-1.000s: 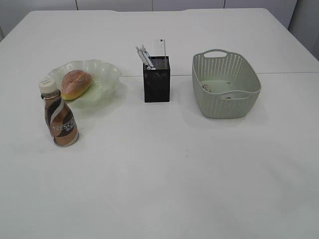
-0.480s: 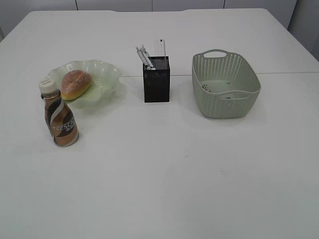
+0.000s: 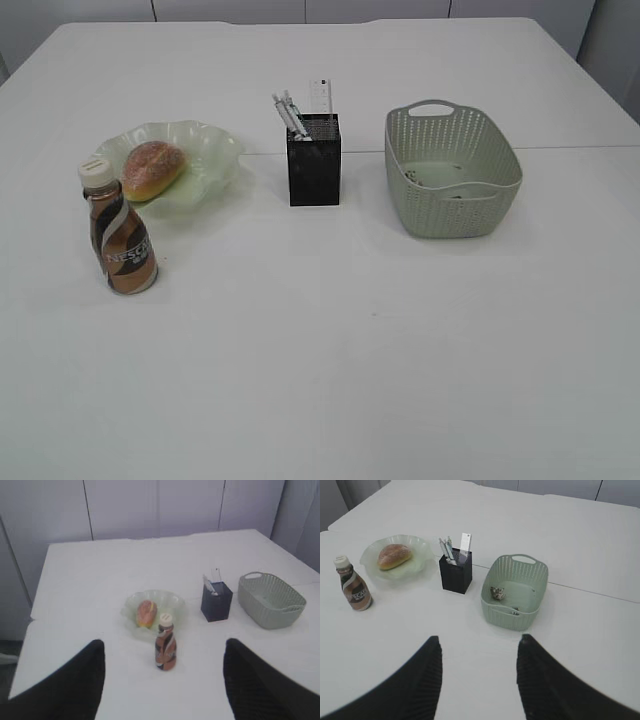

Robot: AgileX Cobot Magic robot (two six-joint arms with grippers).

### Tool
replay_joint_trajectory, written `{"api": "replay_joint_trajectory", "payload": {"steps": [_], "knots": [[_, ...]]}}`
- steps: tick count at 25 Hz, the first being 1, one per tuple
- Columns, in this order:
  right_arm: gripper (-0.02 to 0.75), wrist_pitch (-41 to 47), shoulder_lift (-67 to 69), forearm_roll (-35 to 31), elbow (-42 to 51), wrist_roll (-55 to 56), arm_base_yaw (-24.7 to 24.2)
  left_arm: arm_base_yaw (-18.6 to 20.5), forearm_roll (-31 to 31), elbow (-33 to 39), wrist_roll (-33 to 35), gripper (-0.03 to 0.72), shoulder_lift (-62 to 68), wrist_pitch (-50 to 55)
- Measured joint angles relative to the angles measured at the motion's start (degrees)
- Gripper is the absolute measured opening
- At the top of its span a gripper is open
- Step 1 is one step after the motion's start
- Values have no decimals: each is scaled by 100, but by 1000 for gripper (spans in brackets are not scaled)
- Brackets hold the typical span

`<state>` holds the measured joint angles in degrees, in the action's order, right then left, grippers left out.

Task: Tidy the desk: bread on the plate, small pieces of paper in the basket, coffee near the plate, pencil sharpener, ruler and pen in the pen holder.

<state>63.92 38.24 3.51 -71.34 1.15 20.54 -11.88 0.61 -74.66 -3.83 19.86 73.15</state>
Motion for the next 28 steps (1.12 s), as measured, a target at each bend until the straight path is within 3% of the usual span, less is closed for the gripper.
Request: {"api": "replay_joint_trajectory", "payload": {"steps": [5,8,14,22,28], "knots": [[392,0,-1548,13,1074,-155,0,187,-168,565,683,538,-812,0],[392,0,-2472,13,1562,-217,0,249,-504,1209,901,538,-1274,0],[392,39,-3748,43,2401,-295,0,307,-558,2687,1003,538,-1941,-170],[393,-29,-3948,-12,3566,-316,0,320,-606,4150,1292,538,-1941,-687],[393,-374,-3948,-13,4074,-325,0,320,-606,4500,1313,538,-1941,-803]]}}
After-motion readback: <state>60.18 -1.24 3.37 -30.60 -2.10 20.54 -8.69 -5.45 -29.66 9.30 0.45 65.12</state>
